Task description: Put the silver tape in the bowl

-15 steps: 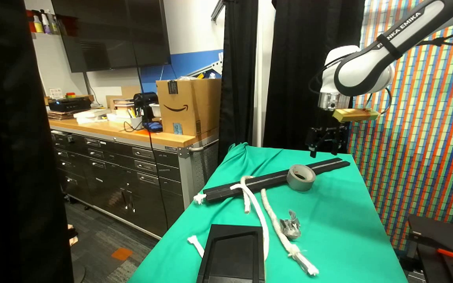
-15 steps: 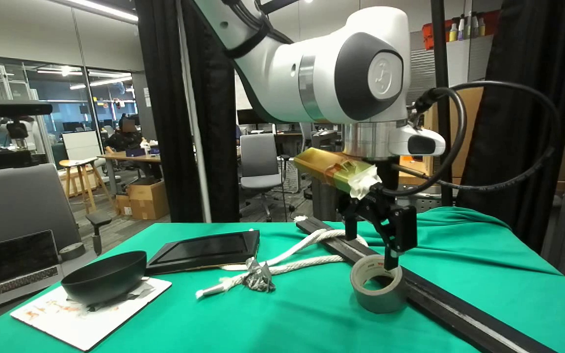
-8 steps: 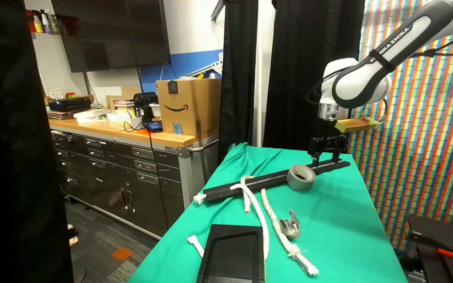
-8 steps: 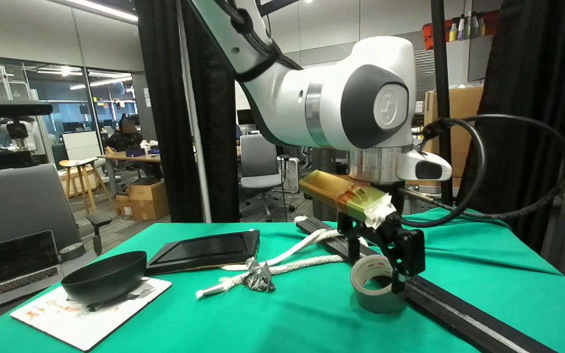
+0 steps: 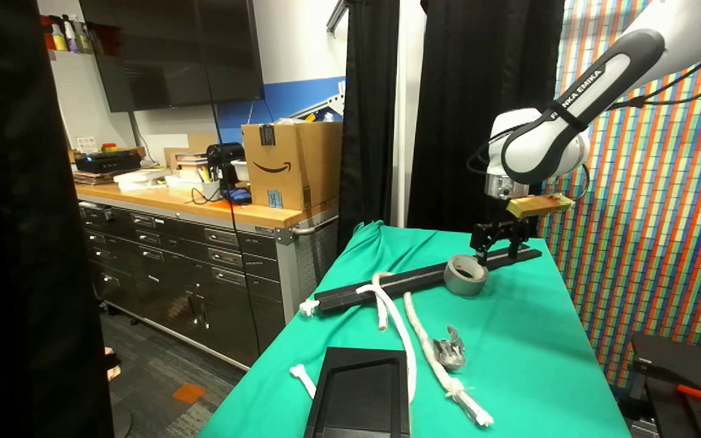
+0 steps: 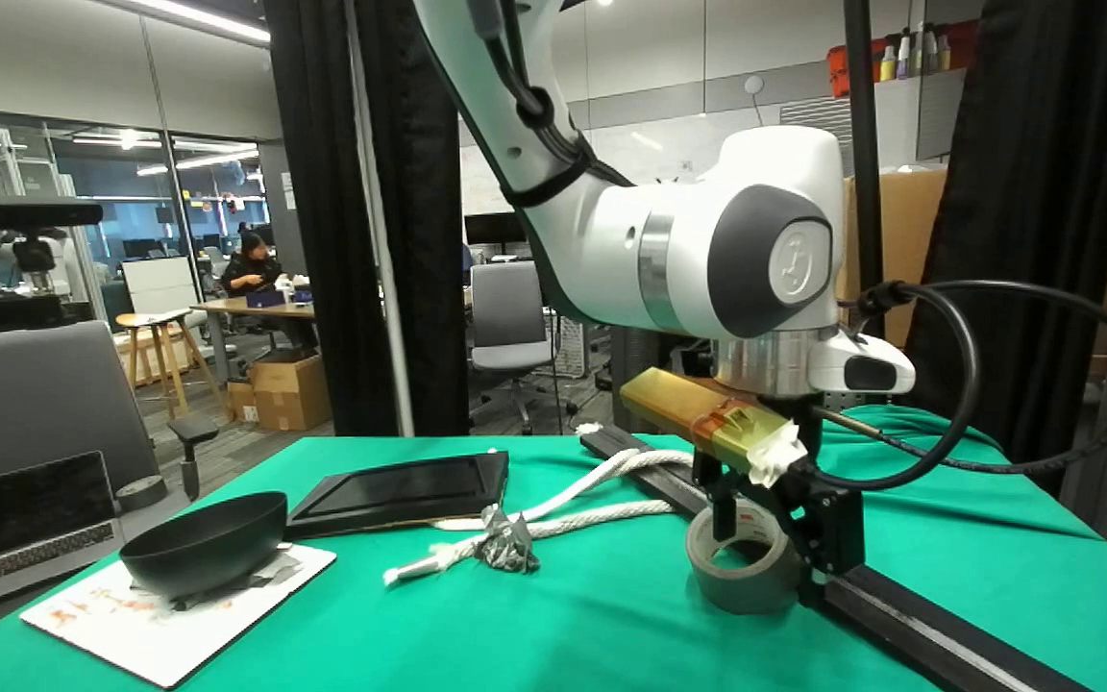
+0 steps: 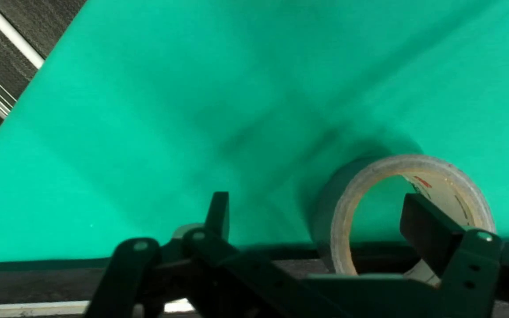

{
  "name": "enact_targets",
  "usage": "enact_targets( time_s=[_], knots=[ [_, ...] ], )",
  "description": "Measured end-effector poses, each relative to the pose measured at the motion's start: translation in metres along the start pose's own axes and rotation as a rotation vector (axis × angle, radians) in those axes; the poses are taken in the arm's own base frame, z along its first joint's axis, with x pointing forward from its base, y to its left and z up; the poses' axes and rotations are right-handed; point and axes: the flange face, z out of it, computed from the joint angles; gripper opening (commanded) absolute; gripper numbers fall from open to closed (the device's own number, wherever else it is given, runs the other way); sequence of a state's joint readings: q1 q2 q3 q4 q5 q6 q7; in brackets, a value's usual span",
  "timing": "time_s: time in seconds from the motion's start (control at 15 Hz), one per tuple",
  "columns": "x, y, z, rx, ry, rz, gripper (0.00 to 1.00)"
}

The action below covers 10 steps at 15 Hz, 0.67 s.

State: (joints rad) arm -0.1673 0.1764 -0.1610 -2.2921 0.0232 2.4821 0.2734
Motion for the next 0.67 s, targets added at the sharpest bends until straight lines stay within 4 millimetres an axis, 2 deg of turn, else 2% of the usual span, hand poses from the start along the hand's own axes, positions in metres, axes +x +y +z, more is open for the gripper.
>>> enact_targets(
  time_s=[0.33,0.67],
  knots=[
    [0.027,-0.004,-0.004,0.0,0.033,0.038,1.0],
    [0.043,-0.007,0.004,-0.009,0.037,0.056,1.0]
  ],
)
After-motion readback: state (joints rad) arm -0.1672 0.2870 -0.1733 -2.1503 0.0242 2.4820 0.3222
